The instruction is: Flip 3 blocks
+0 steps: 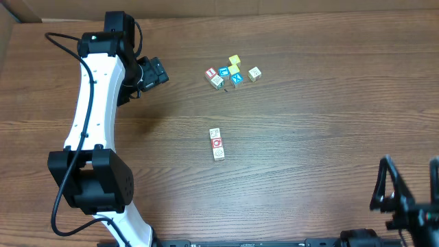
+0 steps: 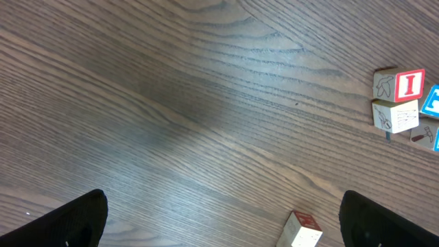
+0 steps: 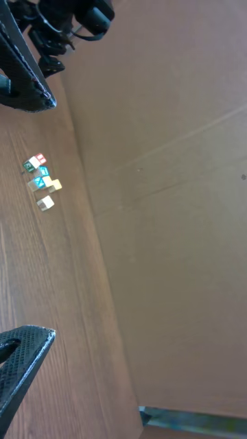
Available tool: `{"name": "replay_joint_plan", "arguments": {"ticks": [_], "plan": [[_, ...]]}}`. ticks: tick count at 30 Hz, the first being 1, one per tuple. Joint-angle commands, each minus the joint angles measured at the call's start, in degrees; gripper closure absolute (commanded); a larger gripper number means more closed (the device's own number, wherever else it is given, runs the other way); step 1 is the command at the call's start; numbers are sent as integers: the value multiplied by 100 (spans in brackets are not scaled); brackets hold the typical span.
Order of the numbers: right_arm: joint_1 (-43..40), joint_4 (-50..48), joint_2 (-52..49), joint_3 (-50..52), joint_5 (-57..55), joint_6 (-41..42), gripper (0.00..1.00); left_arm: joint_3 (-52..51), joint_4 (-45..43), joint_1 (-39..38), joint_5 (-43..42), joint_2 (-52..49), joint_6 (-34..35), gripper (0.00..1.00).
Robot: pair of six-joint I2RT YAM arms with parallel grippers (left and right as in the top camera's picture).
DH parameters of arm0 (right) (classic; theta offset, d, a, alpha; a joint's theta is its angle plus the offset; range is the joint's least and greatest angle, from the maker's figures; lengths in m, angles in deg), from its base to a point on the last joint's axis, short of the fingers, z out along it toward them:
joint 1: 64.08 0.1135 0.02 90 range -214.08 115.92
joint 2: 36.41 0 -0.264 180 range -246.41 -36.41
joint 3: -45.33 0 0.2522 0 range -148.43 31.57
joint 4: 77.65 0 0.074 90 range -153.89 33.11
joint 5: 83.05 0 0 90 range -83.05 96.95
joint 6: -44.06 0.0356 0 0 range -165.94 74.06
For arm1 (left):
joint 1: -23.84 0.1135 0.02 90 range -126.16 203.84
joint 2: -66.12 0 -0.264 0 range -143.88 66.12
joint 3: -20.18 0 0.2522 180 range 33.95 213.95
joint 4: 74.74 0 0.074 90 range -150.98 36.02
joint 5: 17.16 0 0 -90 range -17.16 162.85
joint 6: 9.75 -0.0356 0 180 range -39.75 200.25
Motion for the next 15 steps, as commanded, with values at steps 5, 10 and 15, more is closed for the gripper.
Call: {"name": "replay_joint_plan", "arguments": {"ticks": [5, 10, 15], "plan": [[9, -262, 1224, 1307, -76, -68, 0, 103, -7, 20, -24, 94, 79, 0], [9, -1215, 1753, 2267, -76, -68, 0, 103, -7, 17, -24, 94, 79, 0], [9, -3053, 1744, 3067, -74, -68, 0, 103, -7, 17, -24, 94, 79, 0]]}}
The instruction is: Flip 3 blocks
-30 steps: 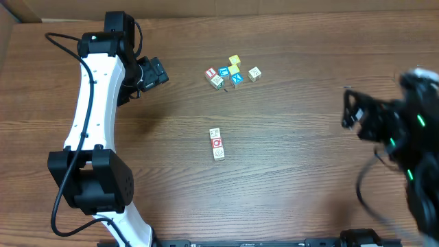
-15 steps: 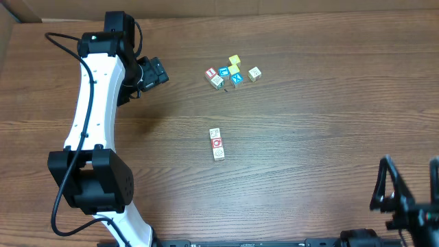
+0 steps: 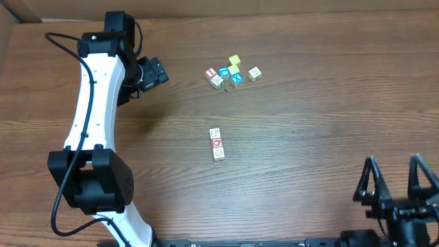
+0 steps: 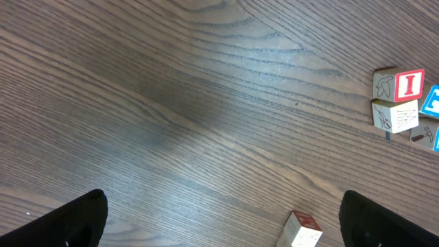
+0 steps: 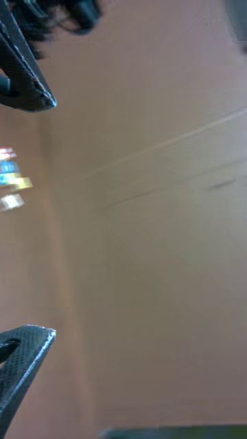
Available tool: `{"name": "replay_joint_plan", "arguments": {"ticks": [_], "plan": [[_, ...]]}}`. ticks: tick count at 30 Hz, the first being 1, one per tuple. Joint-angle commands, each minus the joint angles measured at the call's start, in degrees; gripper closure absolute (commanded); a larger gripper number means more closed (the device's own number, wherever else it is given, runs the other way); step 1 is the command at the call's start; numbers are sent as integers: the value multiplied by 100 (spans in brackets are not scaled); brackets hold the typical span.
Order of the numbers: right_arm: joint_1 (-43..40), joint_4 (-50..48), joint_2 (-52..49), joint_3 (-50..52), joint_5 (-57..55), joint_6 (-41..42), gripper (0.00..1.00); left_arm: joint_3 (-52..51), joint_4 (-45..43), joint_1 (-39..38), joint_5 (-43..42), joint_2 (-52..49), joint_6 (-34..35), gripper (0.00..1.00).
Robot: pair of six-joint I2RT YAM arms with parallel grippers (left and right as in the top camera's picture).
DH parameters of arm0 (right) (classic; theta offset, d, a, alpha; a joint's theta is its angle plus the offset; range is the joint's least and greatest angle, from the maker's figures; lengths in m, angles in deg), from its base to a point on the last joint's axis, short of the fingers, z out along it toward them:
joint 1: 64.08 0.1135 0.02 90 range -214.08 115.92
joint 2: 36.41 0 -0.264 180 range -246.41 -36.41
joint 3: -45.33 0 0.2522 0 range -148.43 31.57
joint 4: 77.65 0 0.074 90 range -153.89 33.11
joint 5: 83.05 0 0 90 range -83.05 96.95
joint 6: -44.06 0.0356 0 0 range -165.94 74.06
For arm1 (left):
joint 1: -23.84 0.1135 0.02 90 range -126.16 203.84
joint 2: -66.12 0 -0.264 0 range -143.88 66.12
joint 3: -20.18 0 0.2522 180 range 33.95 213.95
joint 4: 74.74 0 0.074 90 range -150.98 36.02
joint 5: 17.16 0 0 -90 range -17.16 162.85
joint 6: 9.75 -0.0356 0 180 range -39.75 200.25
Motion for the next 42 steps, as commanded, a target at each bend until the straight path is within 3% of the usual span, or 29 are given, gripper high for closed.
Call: {"name": "replay_joint_plan", "arguments": {"ticks": [1, 6, 10, 14, 18, 32, 42], "plan": [[9, -1259, 55, 608, -63, -48, 0, 103, -7, 17, -28, 94, 79, 0], [9, -4210, 55, 1906, -22, -50, 0, 103, -7, 20, -28, 94, 79, 0], [9, -5932, 55, 2924, 20, -92, 0, 103, -7, 17, -28, 94, 79, 0], [9, -6671, 59, 3591, 17, -94, 0, 103, -7, 20, -28, 94, 79, 0], [9, -6511, 59, 3877, 66, -186, 0, 103, -7, 20, -28, 94, 79, 0], [9, -2820, 63, 3873, 315, -1762, 0, 103, -7, 20, -28, 94, 79, 0], [9, -2750, 63, 3871, 275, -2085, 0, 103, -7, 24, -28, 94, 79, 0]]}}
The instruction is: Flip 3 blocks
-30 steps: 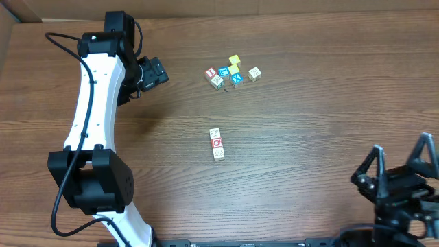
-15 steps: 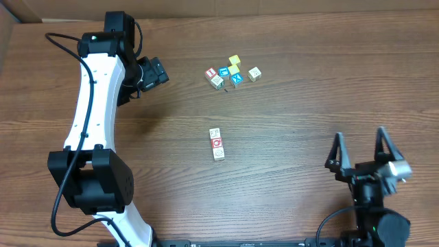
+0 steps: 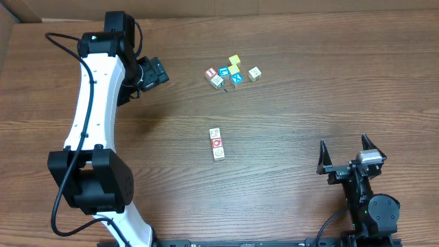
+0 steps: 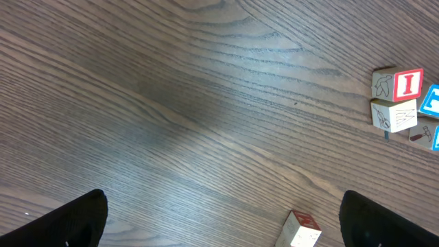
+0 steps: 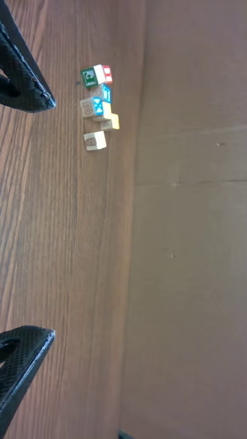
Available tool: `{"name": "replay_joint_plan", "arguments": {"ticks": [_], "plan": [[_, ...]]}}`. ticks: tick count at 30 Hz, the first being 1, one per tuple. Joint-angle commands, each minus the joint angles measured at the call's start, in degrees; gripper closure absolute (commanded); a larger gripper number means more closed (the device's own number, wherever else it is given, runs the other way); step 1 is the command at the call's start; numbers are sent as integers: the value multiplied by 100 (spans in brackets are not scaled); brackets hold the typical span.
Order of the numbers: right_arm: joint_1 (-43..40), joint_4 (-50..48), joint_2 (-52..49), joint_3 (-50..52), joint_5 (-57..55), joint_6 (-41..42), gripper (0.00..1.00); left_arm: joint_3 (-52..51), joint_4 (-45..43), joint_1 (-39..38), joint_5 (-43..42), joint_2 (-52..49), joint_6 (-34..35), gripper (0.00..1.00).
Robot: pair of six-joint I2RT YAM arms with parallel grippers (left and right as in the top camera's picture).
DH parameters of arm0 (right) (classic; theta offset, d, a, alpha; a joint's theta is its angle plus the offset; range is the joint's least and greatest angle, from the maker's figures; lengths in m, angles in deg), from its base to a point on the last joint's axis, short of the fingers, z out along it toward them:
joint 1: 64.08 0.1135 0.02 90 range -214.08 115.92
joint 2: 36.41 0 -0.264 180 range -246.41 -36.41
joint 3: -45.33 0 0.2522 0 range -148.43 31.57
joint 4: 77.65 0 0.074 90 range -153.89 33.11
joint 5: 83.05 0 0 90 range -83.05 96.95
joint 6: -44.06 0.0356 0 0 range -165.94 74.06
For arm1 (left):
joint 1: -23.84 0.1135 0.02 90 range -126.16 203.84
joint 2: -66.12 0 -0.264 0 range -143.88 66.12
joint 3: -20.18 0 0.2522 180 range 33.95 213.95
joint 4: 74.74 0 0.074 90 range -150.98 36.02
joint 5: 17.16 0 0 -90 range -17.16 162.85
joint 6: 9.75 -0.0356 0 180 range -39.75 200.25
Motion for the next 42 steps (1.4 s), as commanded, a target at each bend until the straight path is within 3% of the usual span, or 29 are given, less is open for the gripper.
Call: {"name": "replay_joint_plan", "arguments": {"ticks": [1, 42], "plan": [[9, -35, 52, 59, 7, -146, 0, 103, -4, 24, -4, 94, 76, 0], [9, -35, 52, 59, 7, -146, 0, 103, -4, -61, 17, 302, 74, 0]]}}
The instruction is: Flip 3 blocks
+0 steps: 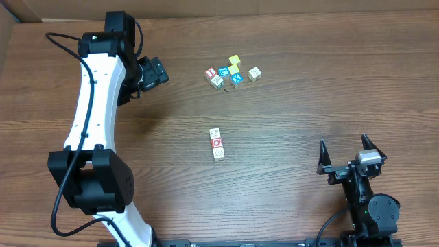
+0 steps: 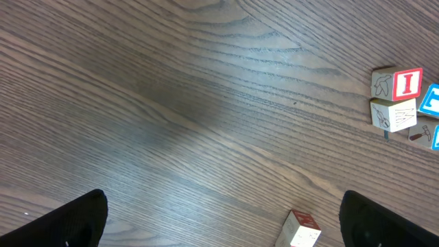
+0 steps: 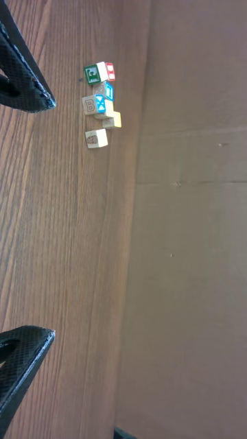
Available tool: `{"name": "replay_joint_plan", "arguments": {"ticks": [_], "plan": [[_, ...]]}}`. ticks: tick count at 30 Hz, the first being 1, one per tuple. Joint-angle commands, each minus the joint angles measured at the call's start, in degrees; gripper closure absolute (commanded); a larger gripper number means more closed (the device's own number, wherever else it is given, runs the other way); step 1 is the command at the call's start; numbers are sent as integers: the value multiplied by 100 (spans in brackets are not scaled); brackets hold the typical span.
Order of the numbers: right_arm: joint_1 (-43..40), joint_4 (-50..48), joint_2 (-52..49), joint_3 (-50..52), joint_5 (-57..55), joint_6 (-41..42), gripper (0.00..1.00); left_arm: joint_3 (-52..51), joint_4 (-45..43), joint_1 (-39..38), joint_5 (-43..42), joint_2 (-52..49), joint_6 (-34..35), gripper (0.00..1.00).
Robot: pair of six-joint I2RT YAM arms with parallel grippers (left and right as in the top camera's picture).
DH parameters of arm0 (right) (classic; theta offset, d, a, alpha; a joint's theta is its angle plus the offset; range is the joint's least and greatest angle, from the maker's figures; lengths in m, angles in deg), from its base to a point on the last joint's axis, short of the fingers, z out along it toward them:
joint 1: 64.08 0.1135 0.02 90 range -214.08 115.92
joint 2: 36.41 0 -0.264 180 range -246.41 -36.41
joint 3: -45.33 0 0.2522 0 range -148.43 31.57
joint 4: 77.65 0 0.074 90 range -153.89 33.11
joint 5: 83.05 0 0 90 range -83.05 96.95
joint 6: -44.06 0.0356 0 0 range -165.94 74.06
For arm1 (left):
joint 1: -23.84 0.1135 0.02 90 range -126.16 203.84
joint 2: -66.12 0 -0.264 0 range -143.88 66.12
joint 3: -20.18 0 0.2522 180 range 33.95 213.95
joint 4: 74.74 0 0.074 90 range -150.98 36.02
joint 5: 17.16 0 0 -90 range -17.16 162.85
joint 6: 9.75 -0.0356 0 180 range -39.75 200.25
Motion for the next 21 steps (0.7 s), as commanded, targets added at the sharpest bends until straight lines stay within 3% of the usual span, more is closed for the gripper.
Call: {"name": "replay_joint_plan", "arguments": {"ticks": [1, 21], "plan": [[9, -35, 52, 59, 7, -44, 0, 103, -7, -50, 17, 396, 74, 0], [9, -35, 52, 59, 7, -42, 0, -313, 129, -258, 168, 4500, -151, 0]]}}
